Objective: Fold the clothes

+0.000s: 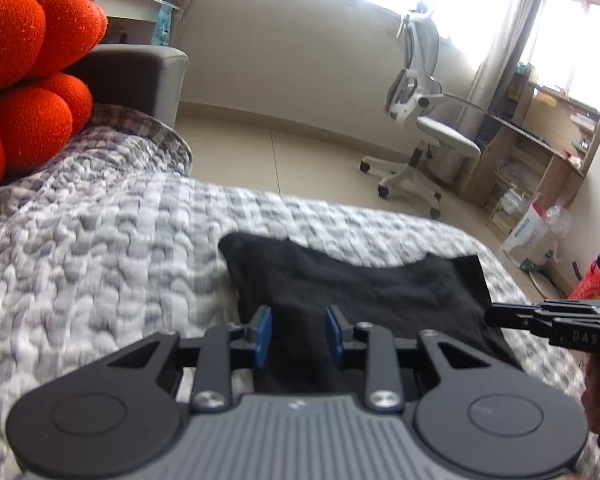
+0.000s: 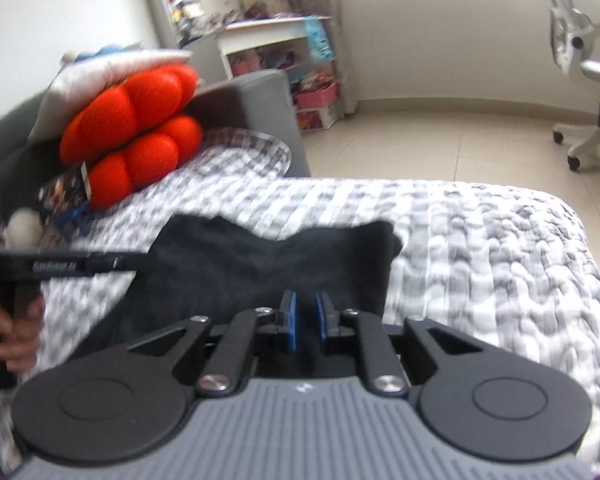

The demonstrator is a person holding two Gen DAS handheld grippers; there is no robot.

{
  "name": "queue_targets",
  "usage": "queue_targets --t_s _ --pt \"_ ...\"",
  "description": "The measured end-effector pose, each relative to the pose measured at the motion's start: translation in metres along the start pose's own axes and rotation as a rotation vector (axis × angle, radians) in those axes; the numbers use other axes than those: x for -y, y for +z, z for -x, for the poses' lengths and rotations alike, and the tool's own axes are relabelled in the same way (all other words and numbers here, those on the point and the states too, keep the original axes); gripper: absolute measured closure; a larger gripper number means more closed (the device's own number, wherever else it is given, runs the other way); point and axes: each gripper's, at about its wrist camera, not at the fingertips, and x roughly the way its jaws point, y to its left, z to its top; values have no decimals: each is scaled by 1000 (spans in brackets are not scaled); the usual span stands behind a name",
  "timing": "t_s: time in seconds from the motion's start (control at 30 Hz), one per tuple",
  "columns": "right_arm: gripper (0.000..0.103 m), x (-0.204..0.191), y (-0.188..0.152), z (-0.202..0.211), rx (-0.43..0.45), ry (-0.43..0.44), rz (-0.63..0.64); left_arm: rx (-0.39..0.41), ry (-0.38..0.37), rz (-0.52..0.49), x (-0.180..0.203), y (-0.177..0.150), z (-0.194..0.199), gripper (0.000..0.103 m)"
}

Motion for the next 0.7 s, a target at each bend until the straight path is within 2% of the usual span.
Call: queue_targets --t_s 0.23,0.33,0.4,0.57,0.7 --pt "86 20 10 -33 -37 31 -81 -28 2 -45 0 8 -26 70" --pt "87 25 1 -32 10 32 -112 -32 14 -65 -1 8 -29 70" --pt "92 28 -5 -29 38 26 -129 -32 19 -62 -3 9 -29 71" --pt "92 21 -4 -26 47 -12 -78 -16 15 -25 -9 8 -31 72" --pt "94 30 -6 -25 62 6 -135 7 25 -43 -8 5 -32 73"
